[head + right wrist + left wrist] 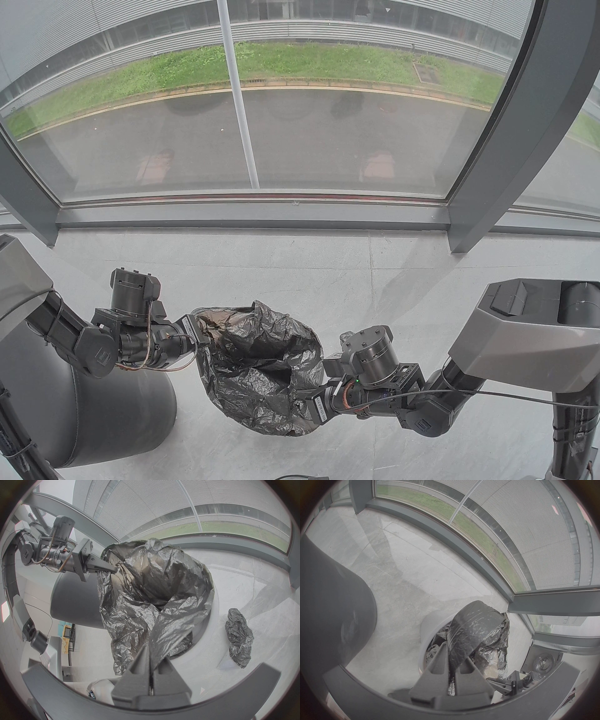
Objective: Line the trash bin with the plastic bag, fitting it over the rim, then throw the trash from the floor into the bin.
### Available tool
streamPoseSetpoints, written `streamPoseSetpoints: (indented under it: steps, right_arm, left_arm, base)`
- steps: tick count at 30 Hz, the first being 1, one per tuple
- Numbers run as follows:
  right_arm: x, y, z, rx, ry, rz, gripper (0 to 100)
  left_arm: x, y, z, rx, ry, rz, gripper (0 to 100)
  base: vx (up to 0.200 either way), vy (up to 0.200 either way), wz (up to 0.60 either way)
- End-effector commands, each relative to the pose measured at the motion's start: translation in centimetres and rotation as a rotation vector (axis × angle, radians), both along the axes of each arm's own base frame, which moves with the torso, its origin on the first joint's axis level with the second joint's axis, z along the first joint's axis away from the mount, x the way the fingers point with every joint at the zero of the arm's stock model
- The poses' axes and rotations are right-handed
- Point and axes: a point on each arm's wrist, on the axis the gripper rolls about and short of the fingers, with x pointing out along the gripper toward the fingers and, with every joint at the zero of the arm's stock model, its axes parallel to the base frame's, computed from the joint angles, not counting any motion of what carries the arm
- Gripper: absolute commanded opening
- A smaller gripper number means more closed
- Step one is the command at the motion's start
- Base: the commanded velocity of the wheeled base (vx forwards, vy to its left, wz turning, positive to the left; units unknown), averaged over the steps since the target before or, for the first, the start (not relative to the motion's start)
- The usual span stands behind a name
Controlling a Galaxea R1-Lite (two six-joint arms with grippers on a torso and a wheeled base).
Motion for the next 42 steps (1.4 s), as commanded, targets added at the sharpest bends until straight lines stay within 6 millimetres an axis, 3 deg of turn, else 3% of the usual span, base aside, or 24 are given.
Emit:
streamPoseSetpoints:
  steps: [1,20,42]
  right_arm:
    - [-0.3,-0.4,0.1,-0.005,-0.024,-0.012,0]
    - [-0.9,-1.1,-0.8,-0.030,-0.026,-0.023,0]
    - [-1.4,-1.7,-2.3,-0.050,-0.054,-0.064,0]
  left_arm:
    - [-0.4,-0.2,-1.1,0.012,0.039,-0.009,0]
    - [-2.9,0.3,-2.8,0.100,0.106,-0.022,0]
    - [-2.9,0.7,-4.4,0.141,0.162,0.012,0]
  base:
    - [0.000,0.000,0.00]
    - [0.000,0.000,0.00]
    - [0.000,0.000,0.00]
